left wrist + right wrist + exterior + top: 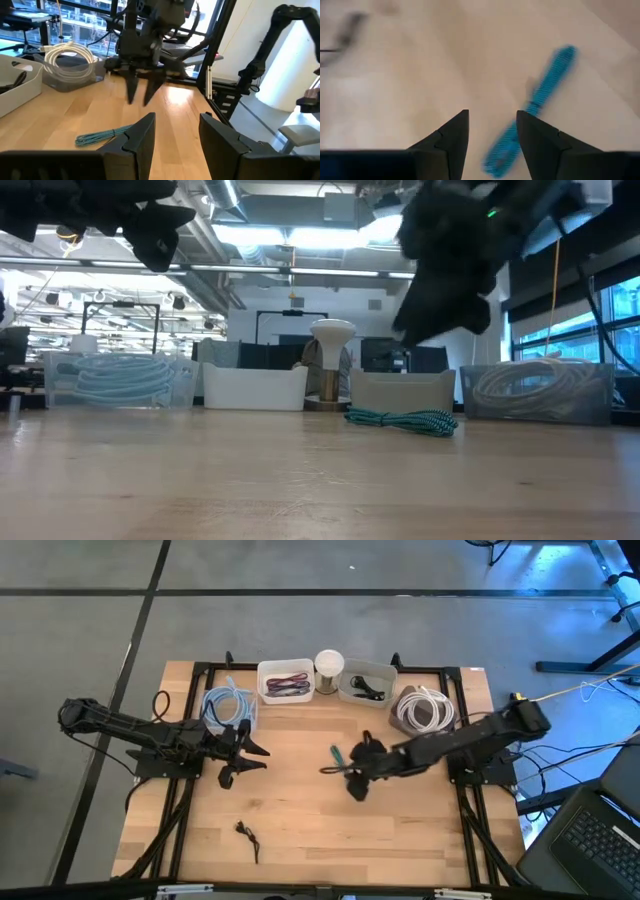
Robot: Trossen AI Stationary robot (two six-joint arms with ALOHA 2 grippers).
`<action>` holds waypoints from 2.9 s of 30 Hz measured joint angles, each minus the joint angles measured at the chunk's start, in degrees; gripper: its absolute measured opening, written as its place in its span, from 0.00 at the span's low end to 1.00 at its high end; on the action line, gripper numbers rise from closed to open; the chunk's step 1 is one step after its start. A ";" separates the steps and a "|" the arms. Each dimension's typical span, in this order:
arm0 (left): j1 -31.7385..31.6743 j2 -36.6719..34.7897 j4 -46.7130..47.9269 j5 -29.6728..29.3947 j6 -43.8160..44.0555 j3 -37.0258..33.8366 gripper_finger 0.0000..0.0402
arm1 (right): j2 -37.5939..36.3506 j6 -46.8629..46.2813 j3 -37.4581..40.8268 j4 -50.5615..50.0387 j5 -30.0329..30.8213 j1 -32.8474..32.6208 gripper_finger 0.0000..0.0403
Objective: Pick & Place USB Port
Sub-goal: Put the blue USB cable into the white bin
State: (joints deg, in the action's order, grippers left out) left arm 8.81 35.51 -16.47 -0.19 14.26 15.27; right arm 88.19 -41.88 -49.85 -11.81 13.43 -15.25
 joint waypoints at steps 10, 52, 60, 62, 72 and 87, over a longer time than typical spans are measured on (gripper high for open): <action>-0.01 0.00 -0.07 -5.42 0.51 0.00 0.36 | 14.91 -1.32 -11.65 -11.33 0.16 4.67 0.41; -1.04 24.97 -37.91 -1.97 -11.47 1.78 0.36 | -1.80 32.09 -11.78 18.90 6.43 -4.09 0.05; -3.62 35.32 -38.66 5.39 -12.10 10.89 0.36 | -1.80 33.62 -11.78 21.00 4.42 -2.49 0.05; -3.83 37.84 -38.66 6.37 -12.84 13.18 0.36 | -1.80 33.78 -11.78 20.91 4.33 -2.47 0.05; -4.47 45.51 -38.45 11.77 -14.18 21.05 0.36 | -1.83 33.57 -11.78 19.06 3.87 -2.57 0.05; -4.47 46.99 -37.74 14.14 -17.35 21.92 0.05 | -1.78 33.50 -11.78 17.76 4.31 -2.51 0.16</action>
State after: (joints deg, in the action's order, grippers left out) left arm 4.34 82.50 -54.21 13.96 -3.09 37.19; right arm 86.41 -8.38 -61.63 5.95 17.74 -17.76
